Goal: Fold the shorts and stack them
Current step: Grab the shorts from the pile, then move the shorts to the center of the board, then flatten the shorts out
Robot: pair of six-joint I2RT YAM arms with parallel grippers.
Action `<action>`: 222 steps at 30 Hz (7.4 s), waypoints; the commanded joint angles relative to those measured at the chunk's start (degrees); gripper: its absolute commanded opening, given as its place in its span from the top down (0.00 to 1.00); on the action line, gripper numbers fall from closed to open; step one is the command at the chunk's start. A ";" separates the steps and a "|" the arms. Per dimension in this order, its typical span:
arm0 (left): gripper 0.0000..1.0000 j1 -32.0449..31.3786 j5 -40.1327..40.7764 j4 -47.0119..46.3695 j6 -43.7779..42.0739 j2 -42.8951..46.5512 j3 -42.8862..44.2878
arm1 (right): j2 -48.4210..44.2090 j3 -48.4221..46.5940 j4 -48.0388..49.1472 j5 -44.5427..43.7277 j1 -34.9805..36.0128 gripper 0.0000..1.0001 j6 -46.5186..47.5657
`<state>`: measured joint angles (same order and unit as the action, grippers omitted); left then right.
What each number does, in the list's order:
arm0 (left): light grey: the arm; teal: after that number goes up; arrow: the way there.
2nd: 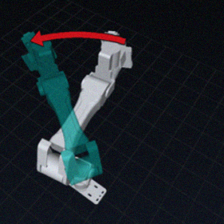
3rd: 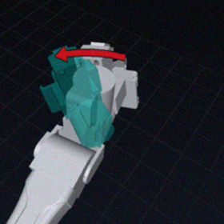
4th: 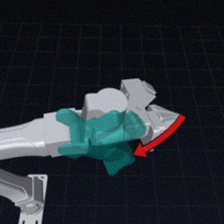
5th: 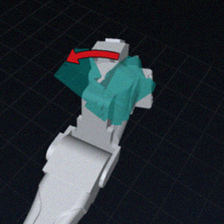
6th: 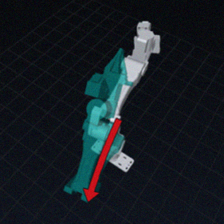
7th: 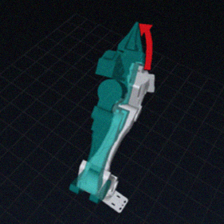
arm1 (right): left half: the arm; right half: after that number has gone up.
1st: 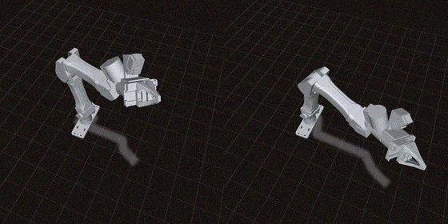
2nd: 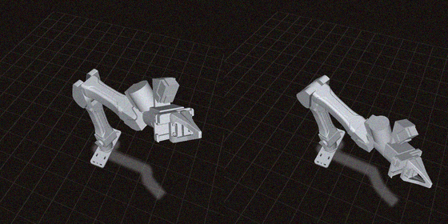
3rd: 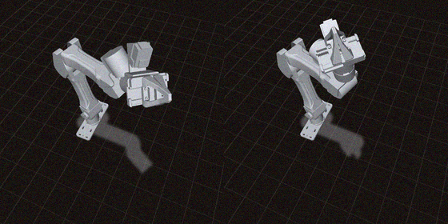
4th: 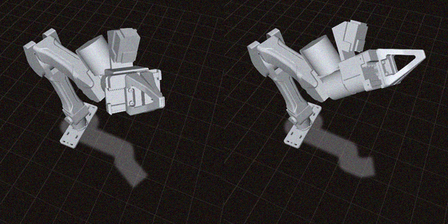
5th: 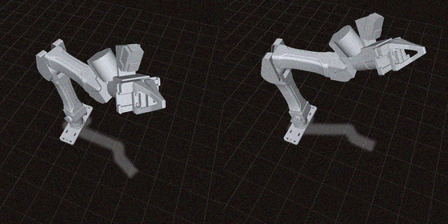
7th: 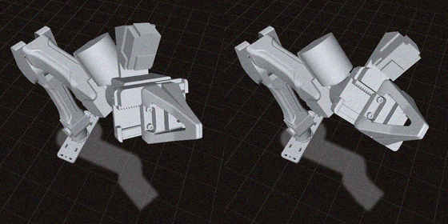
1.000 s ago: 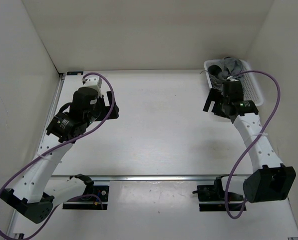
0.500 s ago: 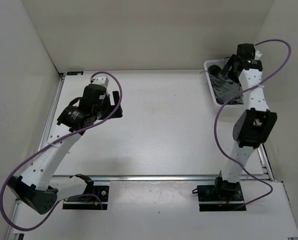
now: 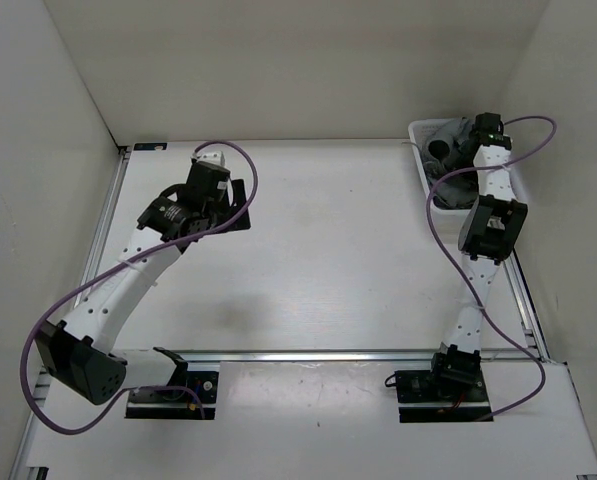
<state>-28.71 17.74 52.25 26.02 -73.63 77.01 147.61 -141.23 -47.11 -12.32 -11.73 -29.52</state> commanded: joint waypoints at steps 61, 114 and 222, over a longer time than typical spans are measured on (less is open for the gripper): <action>0.00 27.92 -26.60 4.27 5.53 5.16 -8.27 | -74.75 66.16 8.52 8.98 42.39 0.97 6.14; 0.40 5.15 -11.94 1.98 4.82 -11.98 -5.56 | -31.51 42.53 7.39 15.22 48.55 1.00 0.78; 0.49 24.58 -28.02 -4.00 9.66 -35.96 -0.29 | -93.65 116.70 24.94 31.81 27.46 0.09 -39.28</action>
<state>-4.21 -11.44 49.30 36.03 -108.47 73.80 54.70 -26.50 -28.67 9.23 17.08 -62.65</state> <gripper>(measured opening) 0.592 0.908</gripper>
